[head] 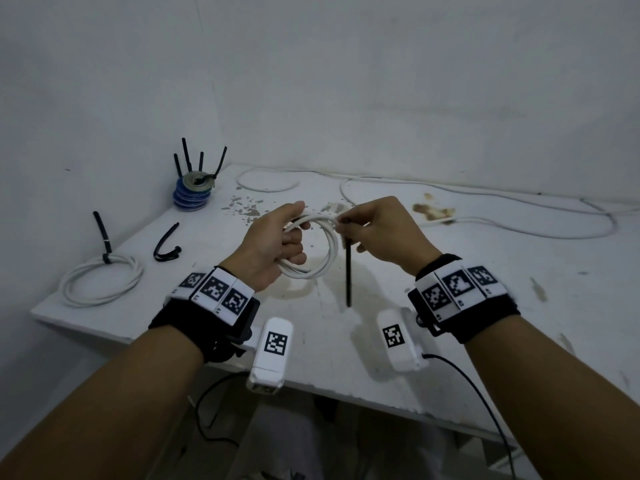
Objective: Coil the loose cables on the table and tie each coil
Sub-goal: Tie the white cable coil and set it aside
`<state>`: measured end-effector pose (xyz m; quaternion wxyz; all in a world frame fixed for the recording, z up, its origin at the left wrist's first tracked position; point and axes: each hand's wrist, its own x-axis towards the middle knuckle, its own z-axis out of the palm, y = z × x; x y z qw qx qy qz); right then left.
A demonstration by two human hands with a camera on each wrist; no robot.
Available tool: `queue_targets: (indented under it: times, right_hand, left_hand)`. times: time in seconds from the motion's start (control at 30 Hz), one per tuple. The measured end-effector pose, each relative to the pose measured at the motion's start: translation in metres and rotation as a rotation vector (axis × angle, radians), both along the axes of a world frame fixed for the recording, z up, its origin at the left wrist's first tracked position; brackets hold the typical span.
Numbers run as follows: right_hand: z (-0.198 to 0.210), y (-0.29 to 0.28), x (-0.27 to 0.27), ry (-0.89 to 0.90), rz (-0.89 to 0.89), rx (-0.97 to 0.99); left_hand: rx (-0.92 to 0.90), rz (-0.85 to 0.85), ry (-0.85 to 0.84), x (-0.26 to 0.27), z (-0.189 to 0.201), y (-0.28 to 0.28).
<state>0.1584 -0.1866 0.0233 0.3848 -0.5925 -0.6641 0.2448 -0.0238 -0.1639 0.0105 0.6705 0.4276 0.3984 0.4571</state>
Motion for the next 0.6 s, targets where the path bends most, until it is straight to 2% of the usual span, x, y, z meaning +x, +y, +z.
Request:
queue_targets:
  times: [0.17, 0.27, 0.4, 0.53, 0.6]
  right_hand:
    - [0.003, -0.002, -0.009, 0.361, 0.034, -0.161]
    - [0.003, -0.006, -0.013, 0.308, 0.057, -0.172]
    - [-0.004, -0.007, -0.024, 0.215, -0.059, -0.1]
    - [-0.02, 0.004, -0.028, 0.235, -0.121, -0.03]
    - [-0.028, 0.007, -0.031, 0.189, -0.15, 0.042]
  left_hand:
    - [0.091, 0.091, 0.094, 0.001, -0.003, 0.001]
    - [0.142, 0.112, 0.119, 0.002, -0.007, 0.001]
    - [0.179, 0.119, 0.114, 0.005, -0.014, -0.001]
    - [0.166, 0.102, 0.089, 0.005, -0.017, -0.002]
    - [0.141, 0.119, 0.087, 0.005, -0.017, 0.0]
